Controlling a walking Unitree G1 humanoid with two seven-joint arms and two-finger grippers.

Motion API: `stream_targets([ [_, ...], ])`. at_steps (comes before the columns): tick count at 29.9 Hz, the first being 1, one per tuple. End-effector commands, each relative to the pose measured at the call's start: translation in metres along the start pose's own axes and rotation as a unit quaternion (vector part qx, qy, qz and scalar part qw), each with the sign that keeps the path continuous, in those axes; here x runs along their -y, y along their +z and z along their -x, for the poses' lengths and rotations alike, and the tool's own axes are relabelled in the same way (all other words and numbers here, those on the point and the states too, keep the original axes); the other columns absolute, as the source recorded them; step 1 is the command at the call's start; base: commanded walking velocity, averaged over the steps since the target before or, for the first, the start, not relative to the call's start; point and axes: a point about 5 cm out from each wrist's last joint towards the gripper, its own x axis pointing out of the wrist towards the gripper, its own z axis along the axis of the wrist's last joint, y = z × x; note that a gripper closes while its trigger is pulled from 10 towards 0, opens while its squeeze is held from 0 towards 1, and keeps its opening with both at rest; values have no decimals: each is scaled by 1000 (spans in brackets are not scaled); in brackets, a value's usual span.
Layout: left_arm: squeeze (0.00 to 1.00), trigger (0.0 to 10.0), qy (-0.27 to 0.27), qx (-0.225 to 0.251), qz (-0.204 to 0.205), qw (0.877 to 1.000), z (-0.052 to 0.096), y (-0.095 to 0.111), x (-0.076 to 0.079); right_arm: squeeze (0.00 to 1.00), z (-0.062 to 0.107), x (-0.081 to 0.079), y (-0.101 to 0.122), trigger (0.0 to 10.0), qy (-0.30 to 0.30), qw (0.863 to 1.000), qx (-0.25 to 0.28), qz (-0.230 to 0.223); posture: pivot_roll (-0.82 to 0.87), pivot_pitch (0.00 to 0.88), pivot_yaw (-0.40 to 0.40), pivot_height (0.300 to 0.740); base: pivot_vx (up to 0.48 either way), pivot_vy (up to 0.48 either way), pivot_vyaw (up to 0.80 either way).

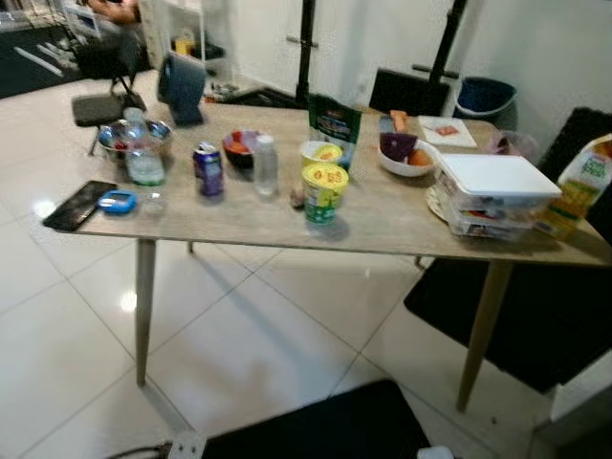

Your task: Restocking fridge

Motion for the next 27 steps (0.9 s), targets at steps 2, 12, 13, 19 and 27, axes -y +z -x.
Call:
stream_targets([
  [2,0,10000,5,-19,3,1000,3,-12,-3,0,-1,-1,7,10000,2,1000,9,6,-28,38,4,740,277,0,-400],
  [12,0,10000,4,-19,3,1000,3,-12,-2,0,-1,-1,7,10000,0,1000,9,7,-27,38,3,740,280,0,-320],
  [13,0,10000,4,-19,3,1000,3,-12,-2,0,-1,-1,6,10000,-1,1000,8,6,-28,39,4,740,277,0,0],
  [19,0,10000,3,-21,2,1000,3,-14,-2,0,-1,-1,6,10000,-1,1000,7,7,-28,40,5,740,279,0,0],
  [27,0,10000,4,-22,6,1000,3,-14,-2,0,-1,-1,5,10000,0,1000,6,8,-27,41,5,740,232,0,-400],
])
